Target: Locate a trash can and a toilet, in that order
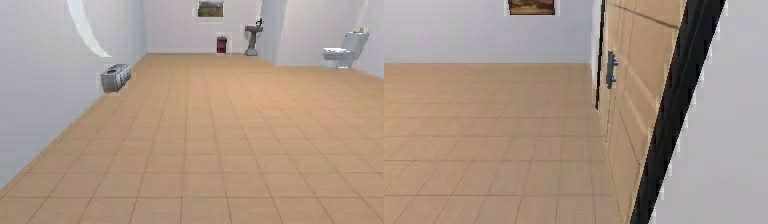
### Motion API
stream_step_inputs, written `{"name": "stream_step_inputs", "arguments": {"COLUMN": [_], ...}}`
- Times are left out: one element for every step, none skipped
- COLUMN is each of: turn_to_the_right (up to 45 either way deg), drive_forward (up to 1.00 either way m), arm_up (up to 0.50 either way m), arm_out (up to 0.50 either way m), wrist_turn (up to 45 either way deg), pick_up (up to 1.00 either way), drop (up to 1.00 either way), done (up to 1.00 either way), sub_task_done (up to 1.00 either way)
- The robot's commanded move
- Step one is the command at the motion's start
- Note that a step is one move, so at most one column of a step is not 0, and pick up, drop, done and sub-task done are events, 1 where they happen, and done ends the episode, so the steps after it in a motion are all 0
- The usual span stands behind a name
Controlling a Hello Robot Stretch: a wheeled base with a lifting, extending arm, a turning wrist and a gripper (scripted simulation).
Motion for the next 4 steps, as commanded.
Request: {"name": "stream_step_inputs", "arguments": {"turn_to_the_right": [0.0, -12.0, 0.0, 0.0], "drive_forward": [0.25, 0.0, 1.0, 1.0], "arm_up": [0.0, 0.0, 0.0, 0.0], "arm_out": [0.0, 0.0, 0.0, 0.0], "wrist_turn": [0.0, 0.0, 0.0, 0.0], "pick_up": [0.0, 0.0, 0.0, 0.0], "drop": [0.0, 0.0, 0.0, 0.0], "done": [0.0, 0.0, 0.0, 0.0], "sub_task_done": [0.0, 0.0, 0.0, 0.0]}}
